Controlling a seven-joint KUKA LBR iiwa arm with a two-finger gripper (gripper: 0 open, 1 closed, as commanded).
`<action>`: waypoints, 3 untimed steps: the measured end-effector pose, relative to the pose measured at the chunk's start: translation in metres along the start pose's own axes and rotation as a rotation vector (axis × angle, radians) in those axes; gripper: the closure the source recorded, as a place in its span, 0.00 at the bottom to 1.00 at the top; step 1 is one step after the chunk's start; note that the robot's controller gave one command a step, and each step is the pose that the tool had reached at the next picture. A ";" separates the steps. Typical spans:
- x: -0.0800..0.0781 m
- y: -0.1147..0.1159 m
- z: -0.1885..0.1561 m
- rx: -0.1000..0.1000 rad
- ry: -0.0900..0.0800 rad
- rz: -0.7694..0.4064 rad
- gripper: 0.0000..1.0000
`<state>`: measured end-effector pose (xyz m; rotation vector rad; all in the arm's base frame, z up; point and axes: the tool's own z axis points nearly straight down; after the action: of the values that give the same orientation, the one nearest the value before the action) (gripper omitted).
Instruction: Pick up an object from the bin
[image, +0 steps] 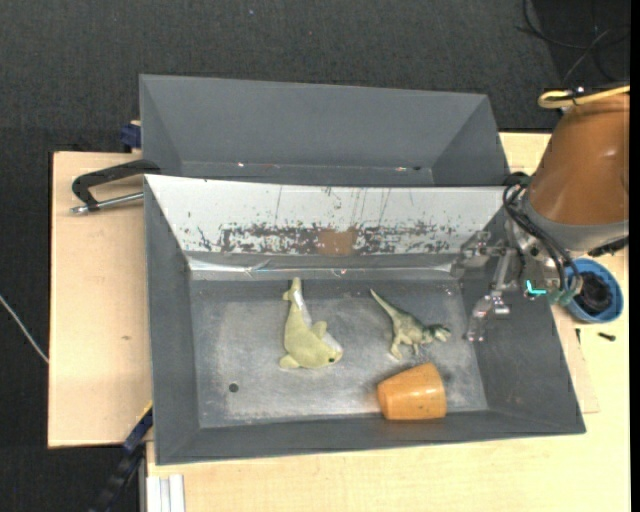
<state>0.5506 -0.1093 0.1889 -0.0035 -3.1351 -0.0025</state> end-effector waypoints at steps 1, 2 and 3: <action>0.031 0.022 0.118 0.000 -0.006 0.020 0.00; 0.030 0.022 0.115 0.002 -0.009 0.019 1.00; 0.050 0.025 -0.008 0.002 -0.019 0.041 1.00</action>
Offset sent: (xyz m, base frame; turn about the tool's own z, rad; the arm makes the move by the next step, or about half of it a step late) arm -0.0314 0.0217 -0.1159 0.0189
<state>0.5011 -0.0845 0.1972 -0.0677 -3.1533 0.0014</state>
